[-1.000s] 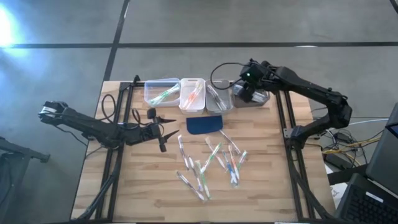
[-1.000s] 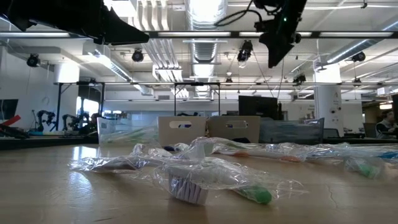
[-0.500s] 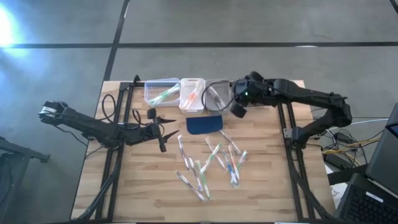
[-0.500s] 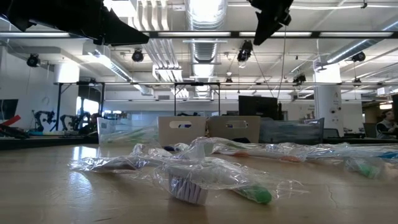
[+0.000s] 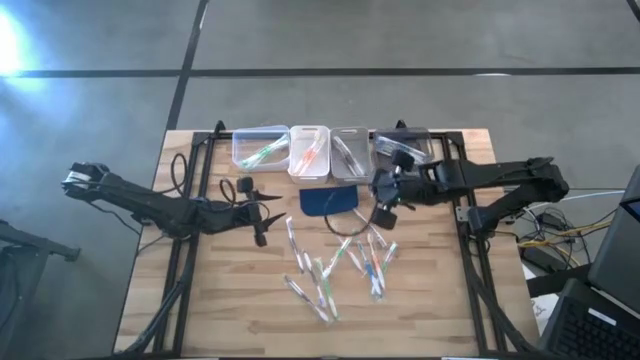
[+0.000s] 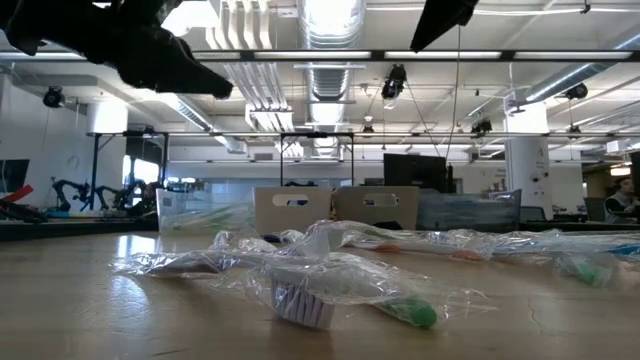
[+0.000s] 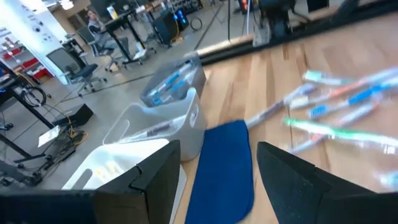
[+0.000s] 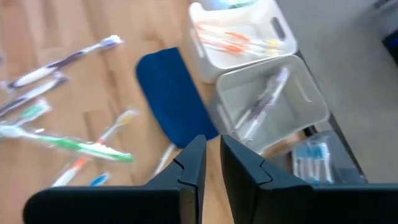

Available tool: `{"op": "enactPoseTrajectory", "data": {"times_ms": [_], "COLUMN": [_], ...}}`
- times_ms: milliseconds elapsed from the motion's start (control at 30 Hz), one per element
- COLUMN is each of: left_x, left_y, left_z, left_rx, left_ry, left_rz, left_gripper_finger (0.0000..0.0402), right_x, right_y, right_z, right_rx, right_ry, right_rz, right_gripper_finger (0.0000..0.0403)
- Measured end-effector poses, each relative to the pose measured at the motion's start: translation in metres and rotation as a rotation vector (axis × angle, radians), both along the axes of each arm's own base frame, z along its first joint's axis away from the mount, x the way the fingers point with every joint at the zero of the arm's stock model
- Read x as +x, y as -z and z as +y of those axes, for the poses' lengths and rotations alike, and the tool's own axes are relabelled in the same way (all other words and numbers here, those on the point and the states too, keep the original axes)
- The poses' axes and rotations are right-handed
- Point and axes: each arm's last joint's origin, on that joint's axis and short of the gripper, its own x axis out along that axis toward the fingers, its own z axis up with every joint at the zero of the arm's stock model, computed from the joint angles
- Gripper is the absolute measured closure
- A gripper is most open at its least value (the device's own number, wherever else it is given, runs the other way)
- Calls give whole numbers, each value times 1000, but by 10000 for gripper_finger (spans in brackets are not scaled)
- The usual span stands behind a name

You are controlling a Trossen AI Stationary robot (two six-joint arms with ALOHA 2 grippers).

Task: Pick & Place Toothbrushes
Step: Put the violet toothbrush into the gray bin

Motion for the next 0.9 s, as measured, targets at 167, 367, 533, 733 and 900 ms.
{"op": "enactPoseTrajectory", "data": {"times_ms": [167, 367, 533, 733, 900], "left_x": [-3, 0, 11, 29, 50], "left_y": [10, 23, 31, 47, 51], "left_z": [0, -6, -12, -16, -21], "left_rx": [107, 204, 164, 173, 181], "left_ry": [42, 293, 392, 412, 422], "left_rz": [143, 291, 361, 601, 776], "left_gripper_finger": [184, 184, 184, 184, 184], "right_x": [-1, -2, -2, -2, -2], "right_y": [1, 1, 1, 1, 1], "right_z": [18, 25, 25, 25, 25], "right_rx": [13, 12, 7, 7, 7], "right_ry": [-47, -69, -63, -63, -63], "right_rz": [-7, -9, -11, -12, -12], "right_gripper_finger": [372, 374, 367, 364, 375]}}
